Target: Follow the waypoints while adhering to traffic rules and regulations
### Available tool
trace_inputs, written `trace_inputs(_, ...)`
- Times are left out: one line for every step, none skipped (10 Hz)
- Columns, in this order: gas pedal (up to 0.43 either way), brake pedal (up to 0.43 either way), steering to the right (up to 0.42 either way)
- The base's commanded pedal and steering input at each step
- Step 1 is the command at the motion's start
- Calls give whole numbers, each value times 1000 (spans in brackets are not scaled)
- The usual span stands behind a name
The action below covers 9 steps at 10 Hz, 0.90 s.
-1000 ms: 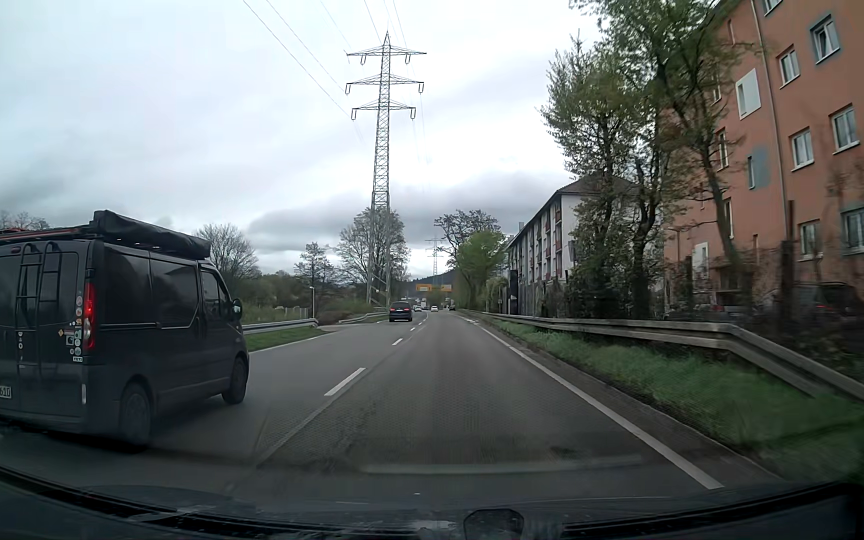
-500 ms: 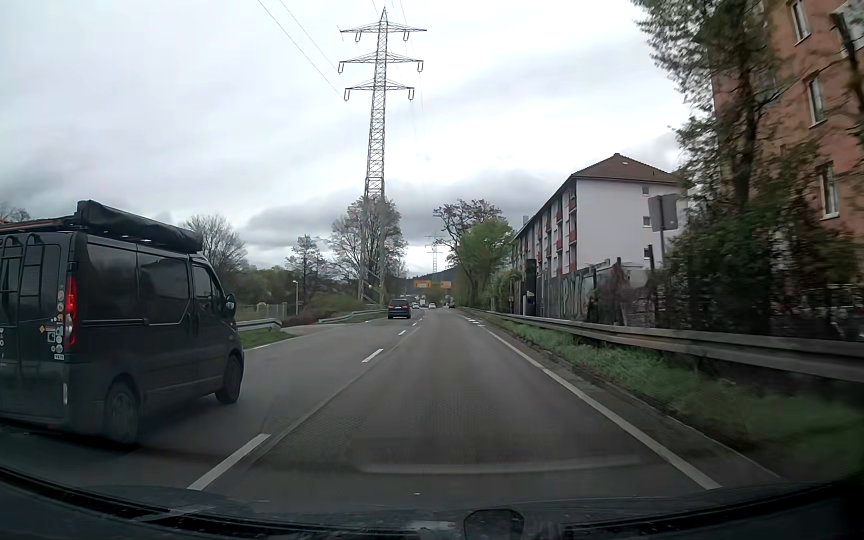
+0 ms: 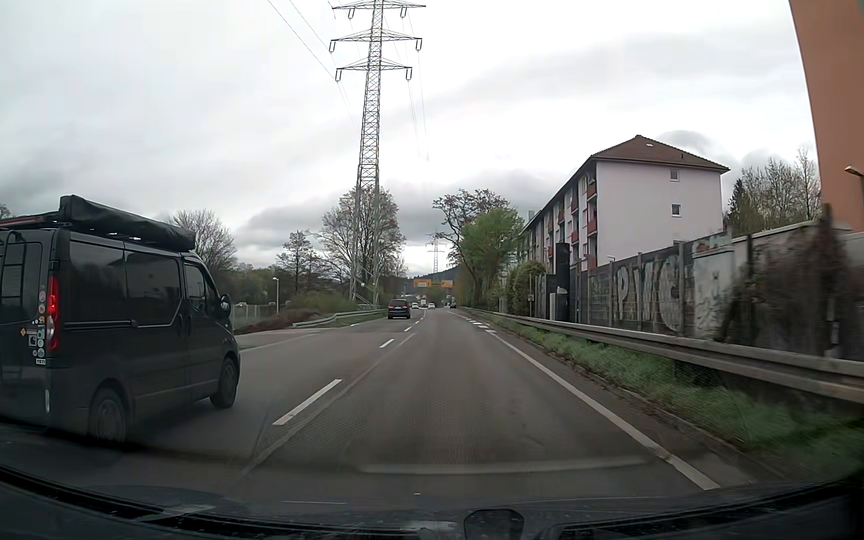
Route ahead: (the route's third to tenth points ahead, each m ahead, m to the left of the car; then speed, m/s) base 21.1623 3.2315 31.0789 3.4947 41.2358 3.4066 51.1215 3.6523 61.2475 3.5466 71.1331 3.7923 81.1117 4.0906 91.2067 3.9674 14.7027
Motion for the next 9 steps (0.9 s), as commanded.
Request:
trace_inputs(169,0,1)
trace_inputs(169,0,1)
trace_inputs(169,0,1)
trace_inputs(169,0,1)
trace_inputs(157,0,1)
trace_inputs(157,0,1)
trace_inputs(157,0,1)
trace_inputs(157,0,1)
trace_inputs(157,0,1)
